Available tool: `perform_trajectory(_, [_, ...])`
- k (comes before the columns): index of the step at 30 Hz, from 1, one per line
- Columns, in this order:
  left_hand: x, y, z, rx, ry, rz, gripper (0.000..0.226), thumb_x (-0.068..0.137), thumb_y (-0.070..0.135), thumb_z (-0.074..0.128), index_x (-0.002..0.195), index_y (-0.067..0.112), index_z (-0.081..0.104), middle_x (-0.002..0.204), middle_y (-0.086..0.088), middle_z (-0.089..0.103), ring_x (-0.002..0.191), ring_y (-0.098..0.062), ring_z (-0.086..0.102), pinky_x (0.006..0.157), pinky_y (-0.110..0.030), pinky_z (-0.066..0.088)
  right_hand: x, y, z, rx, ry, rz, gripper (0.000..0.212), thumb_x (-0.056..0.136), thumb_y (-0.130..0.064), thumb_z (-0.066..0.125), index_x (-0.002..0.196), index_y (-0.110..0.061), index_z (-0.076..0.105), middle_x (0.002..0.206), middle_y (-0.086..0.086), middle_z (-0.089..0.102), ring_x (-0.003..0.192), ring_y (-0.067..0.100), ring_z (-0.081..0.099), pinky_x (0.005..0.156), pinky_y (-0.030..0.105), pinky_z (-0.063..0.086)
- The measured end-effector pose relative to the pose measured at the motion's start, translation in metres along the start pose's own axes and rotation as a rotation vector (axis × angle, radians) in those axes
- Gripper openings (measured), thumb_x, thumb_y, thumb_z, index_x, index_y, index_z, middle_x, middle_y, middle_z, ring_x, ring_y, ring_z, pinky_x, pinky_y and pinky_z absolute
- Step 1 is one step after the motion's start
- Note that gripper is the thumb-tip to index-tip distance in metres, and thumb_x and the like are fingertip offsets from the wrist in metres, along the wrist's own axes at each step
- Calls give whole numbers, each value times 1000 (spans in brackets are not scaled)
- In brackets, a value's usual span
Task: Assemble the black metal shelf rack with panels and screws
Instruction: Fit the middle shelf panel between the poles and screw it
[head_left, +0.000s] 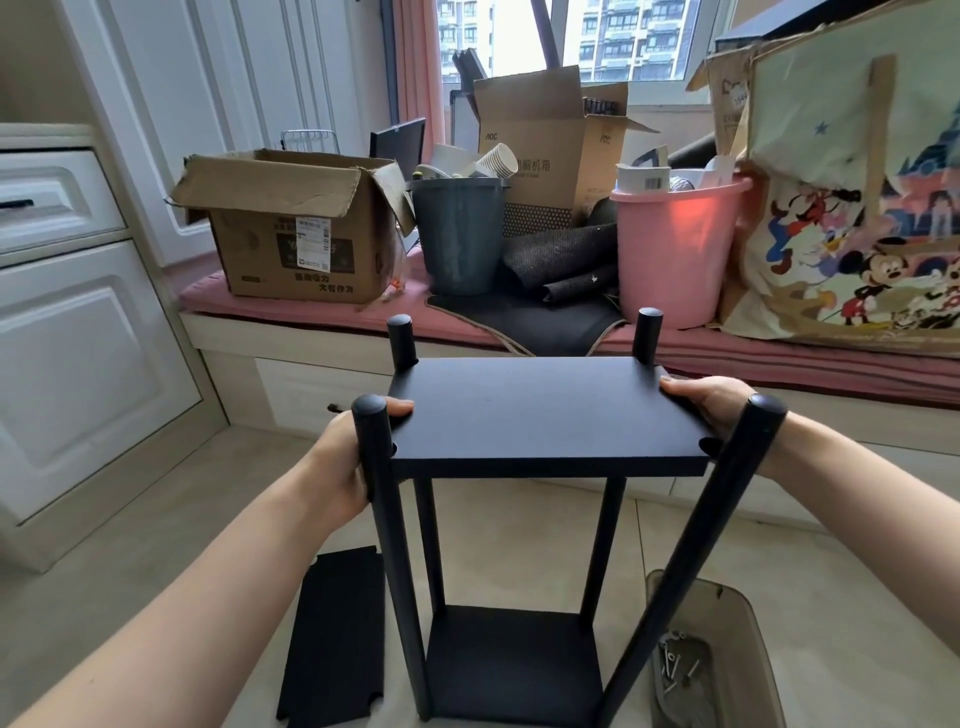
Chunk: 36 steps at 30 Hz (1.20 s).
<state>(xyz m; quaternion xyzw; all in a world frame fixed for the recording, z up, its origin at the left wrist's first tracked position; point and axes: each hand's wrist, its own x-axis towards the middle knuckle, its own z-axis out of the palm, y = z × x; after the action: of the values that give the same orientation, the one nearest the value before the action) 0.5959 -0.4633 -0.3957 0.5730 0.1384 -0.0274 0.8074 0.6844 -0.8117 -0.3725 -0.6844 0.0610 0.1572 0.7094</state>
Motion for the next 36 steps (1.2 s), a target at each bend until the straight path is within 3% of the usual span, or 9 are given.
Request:
perform_trajectory(3, [-1,-4,-3,25,-20,11,36,72,27,72,102,8,71,96,-7,72,79,-19,70,78,-30,51,2,6,-1,-57,-1,26,29,101,-28,51,101,-4,66,75,5,73,58,16,69,63,30,50])
perform_trajectory(7, [3,-11,-8,5,4,-20,29,78,24,72,101,8,70,106,-13,59,98,-29,54,92,-38,42,5,13,-2,-65,7,52,30,101,-30,51,101,-3,65,78,7,72,62,18,67,68,32,47])
perform_trajectory(9, [4,-15,-9,4,4,-21,25,76,24,73,95,8,75,105,-12,65,96,-28,61,95,-39,45,7,16,-1,-63,-1,62,30,101,-29,50,97,-3,65,72,6,72,57,17,68,62,30,50])
perform_trajectory(12, [4,-19,-9,11,-20,-16,23,68,26,74,86,11,78,100,-10,72,85,-22,69,87,-34,49,10,21,-2,-56,5,68,32,102,-28,48,92,-2,63,64,5,72,51,15,68,45,22,52])
perform_trajectory(16, [7,-27,-13,9,-12,-57,51,65,25,79,111,5,67,112,-13,59,103,-29,51,100,-40,39,13,30,-4,-67,12,98,34,102,-30,49,90,-2,63,61,5,70,47,16,67,39,20,48])
perform_trajectory(19, [9,-34,-15,14,-5,-53,55,65,25,79,114,4,66,114,-14,57,105,-30,48,104,-43,37,16,40,-6,-78,12,107,34,102,-32,50,93,-2,62,61,4,70,47,16,66,38,20,47])
perform_trajectory(26, [10,-52,-19,26,34,-65,47,81,26,71,122,4,63,113,-10,53,102,-30,45,91,-40,35,22,57,-5,-26,23,145,32,100,-35,54,102,-5,63,72,6,74,57,20,71,44,25,54])
perform_trajectory(31, [11,-62,-17,34,57,-24,50,73,28,73,115,5,62,111,-11,52,100,-31,45,88,-41,35,25,70,-2,52,40,122,29,100,-33,53,99,-6,64,73,5,75,59,18,72,44,25,53])
perform_trajectory(36, [14,-70,-18,25,73,-20,40,77,26,72,109,2,70,105,-15,69,92,-29,65,82,-36,47,28,75,5,-28,161,54,29,99,-33,55,95,-7,66,67,3,71,63,22,65,61,33,48])
